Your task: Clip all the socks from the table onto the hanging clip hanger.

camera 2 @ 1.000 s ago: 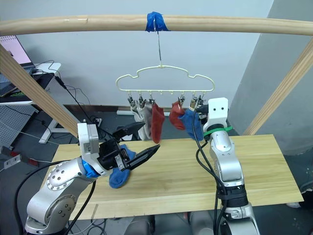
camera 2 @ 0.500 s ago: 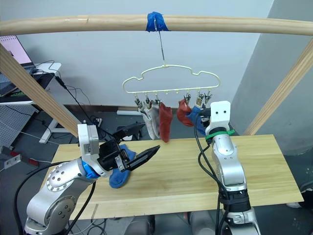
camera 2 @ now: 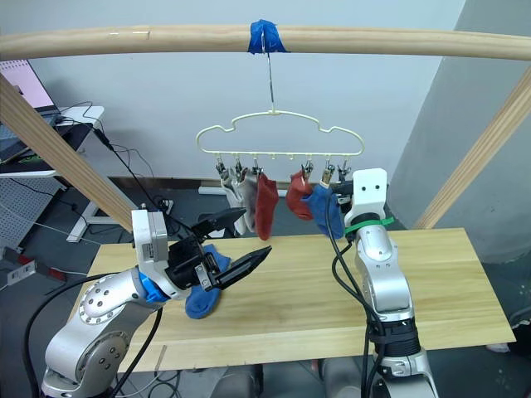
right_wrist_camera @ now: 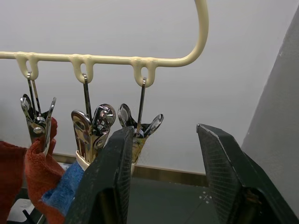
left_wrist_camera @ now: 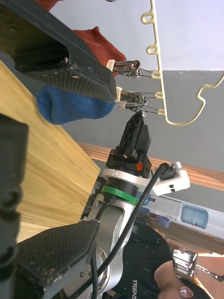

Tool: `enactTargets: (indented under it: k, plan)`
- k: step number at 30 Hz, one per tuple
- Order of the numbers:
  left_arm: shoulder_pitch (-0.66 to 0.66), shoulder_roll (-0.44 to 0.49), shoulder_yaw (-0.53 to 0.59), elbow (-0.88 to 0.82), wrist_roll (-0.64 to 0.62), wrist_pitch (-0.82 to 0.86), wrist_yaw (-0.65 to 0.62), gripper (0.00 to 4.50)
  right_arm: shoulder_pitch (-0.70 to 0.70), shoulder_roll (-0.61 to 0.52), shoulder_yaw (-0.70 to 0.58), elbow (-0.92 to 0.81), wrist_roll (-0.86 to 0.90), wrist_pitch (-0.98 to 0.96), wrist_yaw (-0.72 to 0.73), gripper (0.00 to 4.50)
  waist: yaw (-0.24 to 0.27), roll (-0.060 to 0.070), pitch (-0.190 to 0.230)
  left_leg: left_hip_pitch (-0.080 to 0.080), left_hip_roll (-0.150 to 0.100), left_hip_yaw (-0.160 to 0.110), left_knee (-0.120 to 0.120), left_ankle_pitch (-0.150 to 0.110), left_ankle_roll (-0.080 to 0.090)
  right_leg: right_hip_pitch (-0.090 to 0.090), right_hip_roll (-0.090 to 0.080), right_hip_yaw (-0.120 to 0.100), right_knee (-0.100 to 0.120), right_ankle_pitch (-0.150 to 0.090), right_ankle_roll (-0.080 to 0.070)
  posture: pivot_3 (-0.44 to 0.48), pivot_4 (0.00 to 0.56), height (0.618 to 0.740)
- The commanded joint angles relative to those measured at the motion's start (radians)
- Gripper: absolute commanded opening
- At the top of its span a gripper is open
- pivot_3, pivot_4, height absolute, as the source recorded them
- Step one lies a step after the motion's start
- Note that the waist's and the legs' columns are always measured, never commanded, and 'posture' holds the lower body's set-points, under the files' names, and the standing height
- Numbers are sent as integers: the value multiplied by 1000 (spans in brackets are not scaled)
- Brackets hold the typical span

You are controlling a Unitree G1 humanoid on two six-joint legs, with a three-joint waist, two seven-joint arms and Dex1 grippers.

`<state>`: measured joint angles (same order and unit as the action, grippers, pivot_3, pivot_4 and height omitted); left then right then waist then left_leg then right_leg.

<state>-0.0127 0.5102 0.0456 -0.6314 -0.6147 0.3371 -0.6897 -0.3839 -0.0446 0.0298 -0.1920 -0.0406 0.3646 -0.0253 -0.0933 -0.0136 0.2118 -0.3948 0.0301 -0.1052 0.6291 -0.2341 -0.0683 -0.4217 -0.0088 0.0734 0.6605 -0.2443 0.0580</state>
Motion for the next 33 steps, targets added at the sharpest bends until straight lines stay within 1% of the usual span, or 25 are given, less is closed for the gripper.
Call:
enactTargets:
  k: [1, 21, 33]
  plan:
    - [-4, 1, -6, -42, 2, -16, -2, 4500, -28, 3, 6, -21, -8, -14, 1, 2225, 0, 0, 0, 0, 0, 0, 0, 0, 0, 0, 0, 0, 0, 0, 0, -69, 196, 740]
    - [-11, 4, -7, -41, 9, -17, -2, 4500, -84, 23, -4, 58, -21, -48, -14, 2225, 2, 0, 0, 0, 0, 0, 0, 0, 0, 0, 0, 0, 0, 0, 0, -63, 192, 740]
    - [-9, 0, -9, -41, 15, -22, 2, 4500, -121, 57, -17, 94, -8, -54, -30, 2225, 3, 0, 0, 0, 0, 0, 0, 0, 0, 0, 0, 0, 0, 0, 0, -60, 191, 740]
